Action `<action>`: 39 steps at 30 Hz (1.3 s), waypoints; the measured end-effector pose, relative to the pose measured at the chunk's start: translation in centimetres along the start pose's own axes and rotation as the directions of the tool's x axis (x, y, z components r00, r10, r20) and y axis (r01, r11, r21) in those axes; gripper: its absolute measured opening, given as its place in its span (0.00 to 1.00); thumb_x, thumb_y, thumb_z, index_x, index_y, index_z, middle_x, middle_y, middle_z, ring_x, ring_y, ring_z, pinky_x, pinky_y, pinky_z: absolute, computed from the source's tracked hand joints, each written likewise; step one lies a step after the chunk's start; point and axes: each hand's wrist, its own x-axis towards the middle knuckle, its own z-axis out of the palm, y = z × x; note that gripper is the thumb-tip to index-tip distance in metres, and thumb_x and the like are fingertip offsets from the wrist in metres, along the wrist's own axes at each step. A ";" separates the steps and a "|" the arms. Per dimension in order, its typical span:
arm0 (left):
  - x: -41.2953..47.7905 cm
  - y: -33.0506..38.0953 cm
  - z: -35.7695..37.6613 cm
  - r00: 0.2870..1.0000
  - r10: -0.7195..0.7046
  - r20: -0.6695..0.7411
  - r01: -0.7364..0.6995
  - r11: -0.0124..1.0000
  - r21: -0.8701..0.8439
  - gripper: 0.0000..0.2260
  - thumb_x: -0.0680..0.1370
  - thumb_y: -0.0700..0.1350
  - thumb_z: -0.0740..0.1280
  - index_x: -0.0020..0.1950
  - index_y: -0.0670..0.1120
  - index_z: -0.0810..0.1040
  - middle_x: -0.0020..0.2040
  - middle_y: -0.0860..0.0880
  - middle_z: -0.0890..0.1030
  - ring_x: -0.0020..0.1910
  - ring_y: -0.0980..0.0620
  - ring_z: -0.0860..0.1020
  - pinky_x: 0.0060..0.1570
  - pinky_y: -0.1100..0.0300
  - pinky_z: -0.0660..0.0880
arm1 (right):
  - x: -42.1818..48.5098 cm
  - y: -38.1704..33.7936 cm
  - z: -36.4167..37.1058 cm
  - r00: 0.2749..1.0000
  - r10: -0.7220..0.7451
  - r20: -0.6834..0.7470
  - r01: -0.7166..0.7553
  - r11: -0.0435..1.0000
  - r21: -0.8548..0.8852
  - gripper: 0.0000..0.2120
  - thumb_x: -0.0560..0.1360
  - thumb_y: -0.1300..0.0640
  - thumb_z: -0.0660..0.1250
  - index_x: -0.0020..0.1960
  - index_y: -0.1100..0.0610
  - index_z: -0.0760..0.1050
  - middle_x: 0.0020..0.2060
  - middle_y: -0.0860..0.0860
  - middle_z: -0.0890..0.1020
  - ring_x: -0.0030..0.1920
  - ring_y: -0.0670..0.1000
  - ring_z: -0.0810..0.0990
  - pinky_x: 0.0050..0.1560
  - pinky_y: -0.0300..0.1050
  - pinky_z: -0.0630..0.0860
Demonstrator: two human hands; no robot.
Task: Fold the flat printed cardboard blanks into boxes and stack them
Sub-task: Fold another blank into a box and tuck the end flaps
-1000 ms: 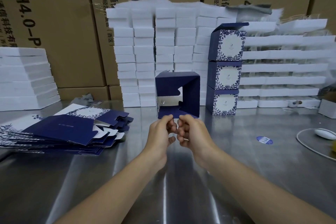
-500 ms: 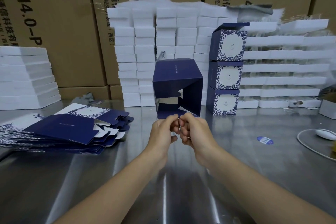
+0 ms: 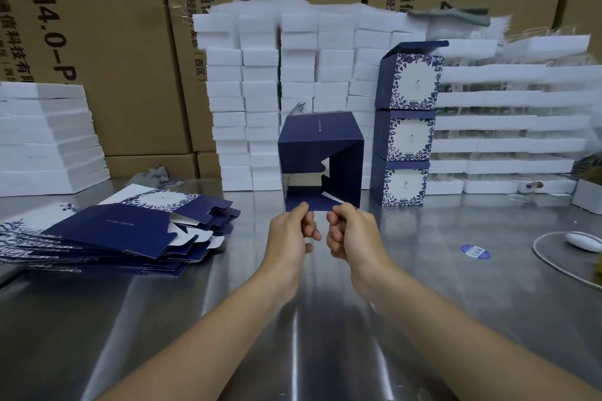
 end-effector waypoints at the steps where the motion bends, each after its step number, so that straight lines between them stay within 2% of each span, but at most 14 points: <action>1: 0.0 -0.1 0.0 1.000 -0.003 -0.004 0.003 1.000 0.002 0.15 0.86 0.48 0.61 0.40 0.47 0.72 0.30 0.53 0.72 0.32 0.55 0.75 0.44 0.55 0.70 | 0.0 0.0 0.0 1.000 0.010 0.002 -0.010 1.000 -0.009 0.13 0.81 0.57 0.60 0.38 0.55 0.70 0.25 0.49 0.67 0.25 0.49 0.65 0.29 0.41 0.64; 9: 0.1 -0.1 -0.1 1.000 -0.013 -0.003 0.013 0.999 0.039 0.15 0.86 0.49 0.60 0.40 0.47 0.71 0.29 0.53 0.70 0.34 0.54 0.75 0.46 0.54 0.70 | 0.4 0.3 -0.2 0.999 -0.015 -0.043 0.016 1.000 0.020 0.14 0.82 0.57 0.58 0.39 0.57 0.72 0.24 0.48 0.67 0.23 0.48 0.64 0.26 0.39 0.63; 13: 0.2 -0.1 0.2 0.998 -0.024 -0.064 0.026 0.999 0.023 0.16 0.87 0.50 0.57 0.41 0.47 0.69 0.30 0.52 0.68 0.34 0.53 0.74 0.43 0.54 0.68 | 0.6 0.5 -0.2 0.999 -0.015 -0.046 0.016 1.000 0.019 0.14 0.81 0.58 0.58 0.37 0.57 0.72 0.23 0.48 0.67 0.23 0.48 0.63 0.24 0.38 0.62; 16: 0.4 -0.3 0.1 0.994 -0.024 -0.103 0.025 1.000 0.013 0.14 0.87 0.46 0.56 0.41 0.46 0.67 0.29 0.52 0.67 0.33 0.52 0.73 0.40 0.55 0.67 | 0.7 0.6 -0.2 1.000 0.005 -0.030 -0.005 1.000 -0.002 0.14 0.80 0.56 0.60 0.36 0.56 0.72 0.24 0.48 0.67 0.23 0.49 0.63 0.24 0.38 0.62; 20: 0.9 -0.5 -0.1 0.990 -0.044 -0.131 0.045 0.999 0.007 0.14 0.87 0.46 0.56 0.41 0.47 0.67 0.30 0.52 0.68 0.33 0.53 0.73 0.39 0.56 0.67 | 0.8 0.6 -0.3 0.998 -0.014 -0.056 0.013 1.000 -0.015 0.13 0.79 0.54 0.64 0.36 0.55 0.72 0.24 0.48 0.68 0.24 0.49 0.65 0.25 0.38 0.64; 26: 1.4 -1.0 -0.2 0.986 -0.057 -0.158 0.057 0.998 -0.002 0.14 0.86 0.51 0.58 0.43 0.47 0.68 0.29 0.53 0.69 0.36 0.51 0.73 0.42 0.54 0.67 | 0.8 0.6 -0.3 0.993 -0.061 -0.102 0.065 0.997 0.040 0.15 0.80 0.61 0.61 0.34 0.57 0.72 0.22 0.47 0.67 0.22 0.47 0.63 0.22 0.36 0.62; 29: 1.5 -1.5 -0.2 0.979 -0.108 -0.175 0.102 0.994 -0.044 0.16 0.86 0.57 0.58 0.52 0.45 0.72 0.35 0.51 0.72 0.41 0.50 0.74 0.47 0.53 0.69 | 0.9 0.5 -0.4 0.990 -0.071 -0.118 0.075 0.997 0.036 0.15 0.79 0.62 0.60 0.33 0.57 0.71 0.22 0.47 0.67 0.22 0.46 0.63 0.22 0.35 0.62; 31: 1.7 -1.6 -0.3 0.973 -0.133 -0.187 0.126 0.991 -0.049 0.21 0.86 0.58 0.57 0.63 0.40 0.75 0.37 0.49 0.75 0.44 0.50 0.75 0.54 0.51 0.70 | 1.0 0.6 -0.5 0.991 -0.061 -0.119 0.066 0.997 0.034 0.15 0.79 0.62 0.61 0.33 0.57 0.72 0.22 0.48 0.67 0.22 0.47 0.63 0.22 0.35 0.62; 33: 1.8 -1.6 -0.4 0.968 -0.150 -0.203 0.141 0.988 -0.057 0.26 0.86 0.57 0.57 0.75 0.39 0.71 0.37 0.50 0.77 0.45 0.51 0.75 0.62 0.48 0.72 | 1.1 0.6 -0.6 0.994 -0.047 -0.103 0.050 0.998 0.024 0.15 0.79 0.59 0.63 0.33 0.56 0.72 0.22 0.48 0.68 0.22 0.47 0.64 0.23 0.36 0.63; 34: 1.9 -1.7 -0.4 0.965 -0.161 -0.206 0.150 0.986 -0.065 0.28 0.86 0.57 0.58 0.78 0.38 0.69 0.37 0.50 0.77 0.44 0.51 0.75 0.65 0.46 0.72 | 1.1 0.7 -0.6 0.995 -0.040 -0.090 0.042 0.999 0.015 0.14 0.79 0.58 0.63 0.34 0.56 0.73 0.23 0.48 0.68 0.22 0.48 0.65 0.24 0.37 0.64; 35: 2.1 -1.7 -0.5 0.965 -0.165 -0.204 0.154 0.986 -0.069 0.27 0.86 0.56 0.58 0.76 0.38 0.71 0.36 0.50 0.76 0.44 0.52 0.74 0.65 0.46 0.73 | 1.1 0.7 -0.7 0.996 -0.033 -0.077 0.033 0.999 0.005 0.14 0.79 0.57 0.63 0.34 0.56 0.73 0.23 0.48 0.69 0.22 0.48 0.65 0.24 0.37 0.64; 37: 2.3 -1.6 -0.7 0.970 -0.153 -0.189 0.145 0.988 -0.059 0.18 0.86 0.55 0.58 0.54 0.42 0.78 0.34 0.51 0.74 0.41 0.52 0.73 0.52 0.51 0.74 | 1.2 0.7 -0.7 0.998 -0.025 -0.058 0.025 1.000 -0.004 0.13 0.78 0.55 0.64 0.35 0.56 0.73 0.23 0.49 0.69 0.23 0.49 0.66 0.25 0.38 0.64; 38: 2.3 -1.4 -0.7 0.972 -0.142 -0.189 0.133 0.989 -0.061 0.15 0.85 0.54 0.59 0.47 0.45 0.74 0.32 0.51 0.74 0.40 0.51 0.72 0.46 0.54 0.72 | 1.2 0.7 -0.7 0.998 -0.025 -0.053 0.025 1.000 -0.006 0.14 0.78 0.55 0.65 0.34 0.56 0.73 0.24 0.49 0.69 0.23 0.49 0.66 0.25 0.38 0.64; 39: 2.3 -1.3 -0.7 0.972 -0.125 -0.196 0.115 0.991 -0.066 0.14 0.85 0.53 0.59 0.44 0.46 0.71 0.32 0.51 0.73 0.39 0.51 0.72 0.42 0.55 0.70 | 1.2 0.7 -0.7 0.998 -0.025 -0.051 0.025 1.000 -0.004 0.14 0.78 0.56 0.65 0.34 0.56 0.73 0.24 0.49 0.68 0.23 0.49 0.65 0.24 0.37 0.64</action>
